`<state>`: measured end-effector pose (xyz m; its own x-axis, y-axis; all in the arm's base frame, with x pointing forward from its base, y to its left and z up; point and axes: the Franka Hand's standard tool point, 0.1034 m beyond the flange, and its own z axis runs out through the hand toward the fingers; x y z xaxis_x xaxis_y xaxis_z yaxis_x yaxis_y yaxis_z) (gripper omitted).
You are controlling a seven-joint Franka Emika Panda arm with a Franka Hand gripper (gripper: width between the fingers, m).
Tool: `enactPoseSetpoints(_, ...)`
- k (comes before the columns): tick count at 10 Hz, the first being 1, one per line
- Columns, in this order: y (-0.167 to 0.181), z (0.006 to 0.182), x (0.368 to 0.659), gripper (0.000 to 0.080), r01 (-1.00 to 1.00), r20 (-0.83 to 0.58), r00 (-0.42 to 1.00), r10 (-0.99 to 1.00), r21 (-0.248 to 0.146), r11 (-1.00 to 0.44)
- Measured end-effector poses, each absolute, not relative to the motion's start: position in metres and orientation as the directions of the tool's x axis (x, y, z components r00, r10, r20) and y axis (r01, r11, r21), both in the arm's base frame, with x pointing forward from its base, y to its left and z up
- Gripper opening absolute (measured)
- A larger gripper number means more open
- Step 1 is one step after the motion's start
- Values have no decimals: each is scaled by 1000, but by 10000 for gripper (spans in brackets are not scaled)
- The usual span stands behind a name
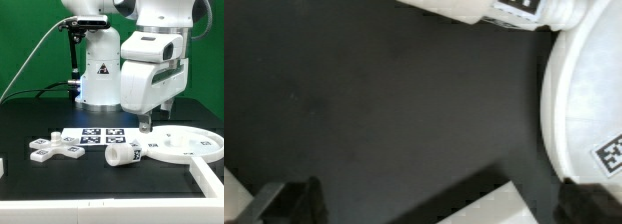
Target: Assemble round table
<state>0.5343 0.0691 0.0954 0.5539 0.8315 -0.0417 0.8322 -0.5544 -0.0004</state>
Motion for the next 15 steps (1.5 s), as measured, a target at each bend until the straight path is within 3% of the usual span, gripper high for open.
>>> enactPoseSetpoints(5,68,95,534,649,843,-40,537,843,3,-537)
enactPoseSetpoints(6,63,95,534,649,904,-22,426,905,42,-424)
enactPoseSetpoints(8,41,92,529,649,969,-34,244,969,33,-243)
enactPoseSetpoints(10,40,90,531,649,975,-20,214,977,59,-212)
enactPoseSetpoints(13,36,87,528,649,982,-21,184,983,57,-182)
enactPoseSetpoints(15,19,76,514,649,991,-30,134,990,32,-133)
